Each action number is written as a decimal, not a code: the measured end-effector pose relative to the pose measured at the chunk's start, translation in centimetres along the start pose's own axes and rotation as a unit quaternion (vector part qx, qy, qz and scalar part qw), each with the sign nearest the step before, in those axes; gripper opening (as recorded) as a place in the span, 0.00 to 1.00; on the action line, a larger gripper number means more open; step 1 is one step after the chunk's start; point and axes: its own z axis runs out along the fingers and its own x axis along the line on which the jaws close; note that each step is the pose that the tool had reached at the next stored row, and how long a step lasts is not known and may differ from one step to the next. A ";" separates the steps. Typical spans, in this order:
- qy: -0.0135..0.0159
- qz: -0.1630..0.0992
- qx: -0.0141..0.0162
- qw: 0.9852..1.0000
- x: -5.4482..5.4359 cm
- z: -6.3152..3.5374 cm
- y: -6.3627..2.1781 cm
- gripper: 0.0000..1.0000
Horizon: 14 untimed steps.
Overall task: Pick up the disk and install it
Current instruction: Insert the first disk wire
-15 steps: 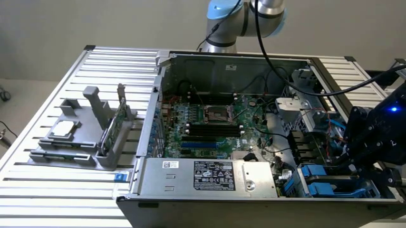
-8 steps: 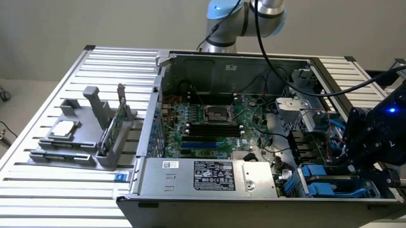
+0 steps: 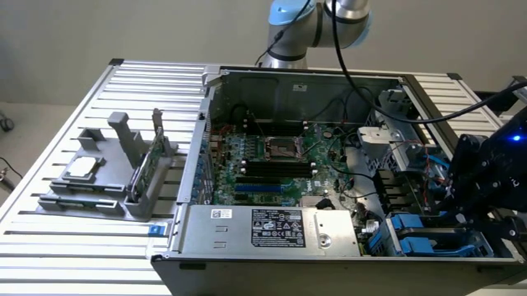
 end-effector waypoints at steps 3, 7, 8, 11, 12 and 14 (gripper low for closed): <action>0.000 0.000 0.000 1.000 0.0 -0.73 -0.39 0.24; 0.000 0.000 0.000 1.000 -0.2 -1.01 -2.01 0.24; 0.000 0.000 0.000 1.000 -0.2 -1.02 -2.47 0.24; 0.000 0.000 0.000 1.000 -0.3 -1.07 -3.81 0.24; 0.000 0.000 0.000 1.000 -0.4 -1.08 -4.04 0.24; 0.001 0.000 0.001 1.000 -0.4 -1.07 -4.07 0.24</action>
